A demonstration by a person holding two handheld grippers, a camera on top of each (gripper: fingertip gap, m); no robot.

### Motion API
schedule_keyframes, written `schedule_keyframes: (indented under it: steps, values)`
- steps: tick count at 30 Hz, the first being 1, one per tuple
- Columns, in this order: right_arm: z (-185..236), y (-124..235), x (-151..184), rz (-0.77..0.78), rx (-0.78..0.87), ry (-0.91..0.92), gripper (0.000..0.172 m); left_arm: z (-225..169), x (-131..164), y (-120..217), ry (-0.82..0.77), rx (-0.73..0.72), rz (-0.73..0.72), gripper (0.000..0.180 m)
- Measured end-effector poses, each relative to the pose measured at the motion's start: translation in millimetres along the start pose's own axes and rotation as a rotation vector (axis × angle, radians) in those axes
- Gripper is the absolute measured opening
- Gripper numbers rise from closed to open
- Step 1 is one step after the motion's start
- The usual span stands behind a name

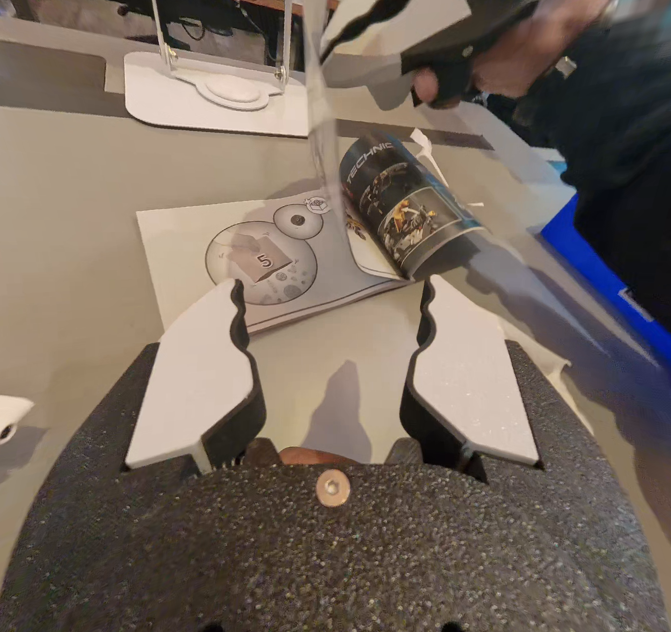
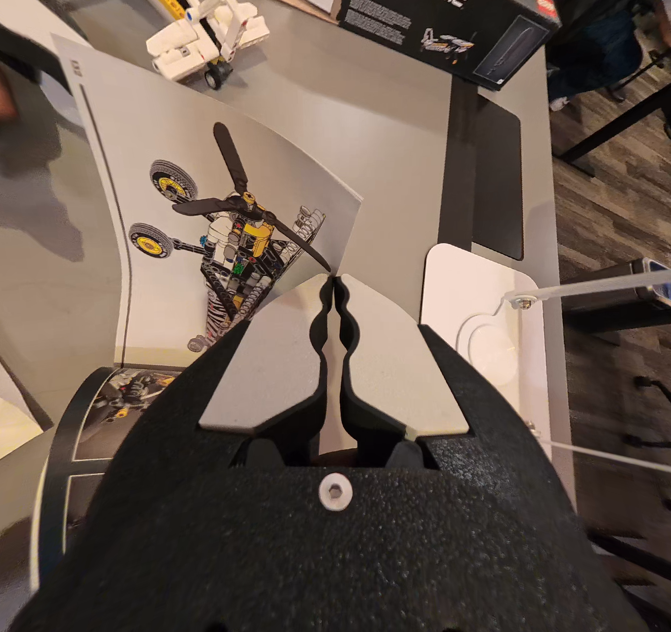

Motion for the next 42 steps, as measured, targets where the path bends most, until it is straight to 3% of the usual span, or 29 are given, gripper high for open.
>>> schedule_keyframes:
  steps: [4, 9, 11, 17, 19, 28, 35, 38, 42]
  values:
    - [-0.2, 12.1, 2.0, -0.071, 0.043, -0.048, 0.001, -4.6, -11.0, -18.4, 0.051, -0.008, -0.010, 0.090]
    - [1.6, 23.1, 5.4, -0.130, 0.100, -0.085, 0.001, -22.3, -20.9, -41.4, -0.003, -0.010, -0.033, 0.080]
    - [2.5, 27.9, 6.9, -0.153, 0.128, -0.098, 0.001, -29.0, -19.6, -47.9, -0.020, -0.008, -0.024, 0.069]
    - [4.1, 48.6, 13.8, -0.206, 0.280, -0.165, 0.001, -44.5, -33.7, -56.3, -0.091, -0.014, -0.110, 0.011]
    - [4.6, 61.7, 17.0, -0.209, 0.375, -0.209, 0.000, -50.6, -37.9, -57.8, -0.135, -0.026, -0.134, 0.006]
    - [42.4, 144.1, 43.3, -0.181, 0.798, -0.547, 0.009, -93.0, -36.2, -71.5, -0.343, 0.002, -0.158, 0.006]
    - [86.7, 168.8, 75.1, -0.064, 1.088, -0.756, 0.010, -112.2, -20.7, -81.7, -0.450, 0.061, -0.090, 0.018]
    - [101.8, 160.8, 70.3, -0.117, 1.081, -0.727, 0.010, -117.4, -13.9, -85.3, -0.486, 0.086, -0.068, 0.024]
    - [110.2, 134.3, 70.8, -0.182, 0.928, -0.787, 0.008, -121.7, -6.1, -91.6, -0.481, 0.123, -0.034, 0.030]
Point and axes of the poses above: each gripper's, where its closed fingertips meet, y back along the fingers, x out of its underside, z = x × y across the jaws, the point moved 2 cm from there along y, back along the fingers, and after that the axes turned 5 degrees about -x, right-handed, at the moved point
